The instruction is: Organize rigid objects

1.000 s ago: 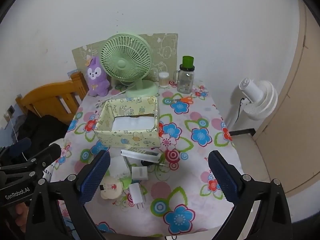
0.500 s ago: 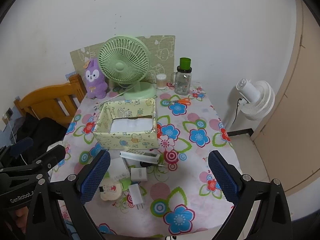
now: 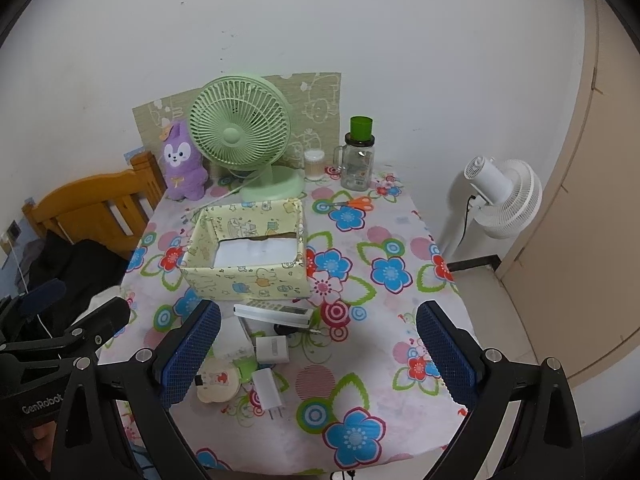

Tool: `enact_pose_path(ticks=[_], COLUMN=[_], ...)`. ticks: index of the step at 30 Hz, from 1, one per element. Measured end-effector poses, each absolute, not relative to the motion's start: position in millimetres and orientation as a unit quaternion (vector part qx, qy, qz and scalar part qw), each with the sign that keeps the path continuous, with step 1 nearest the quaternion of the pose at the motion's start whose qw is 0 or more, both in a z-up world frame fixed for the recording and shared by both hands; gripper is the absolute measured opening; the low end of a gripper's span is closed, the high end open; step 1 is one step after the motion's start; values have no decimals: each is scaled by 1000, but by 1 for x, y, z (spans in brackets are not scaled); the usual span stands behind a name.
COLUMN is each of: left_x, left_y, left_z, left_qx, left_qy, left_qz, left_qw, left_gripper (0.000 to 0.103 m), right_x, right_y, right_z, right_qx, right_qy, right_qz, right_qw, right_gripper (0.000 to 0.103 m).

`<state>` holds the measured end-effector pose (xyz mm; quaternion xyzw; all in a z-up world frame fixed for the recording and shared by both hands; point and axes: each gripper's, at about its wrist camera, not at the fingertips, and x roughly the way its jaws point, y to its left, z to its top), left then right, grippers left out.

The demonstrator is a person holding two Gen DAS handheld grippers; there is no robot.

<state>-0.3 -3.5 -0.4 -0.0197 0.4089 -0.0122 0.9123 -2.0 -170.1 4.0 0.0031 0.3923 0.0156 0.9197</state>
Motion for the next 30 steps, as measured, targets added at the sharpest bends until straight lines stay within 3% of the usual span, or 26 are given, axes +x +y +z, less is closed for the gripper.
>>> enact_pose_path(ticks=[30], left_x=[2], left_y=[-3], left_z=[0], left_qx=[-10], left_qy=[408], left_qz=[-9], left_qw=[913], left_gripper=[99], right_x=[1], right_y=[-170], right_z=[3], right_qx=[1], right_qy=[394], right_qz=[14], right_qw=[919], right_gripper=[99])
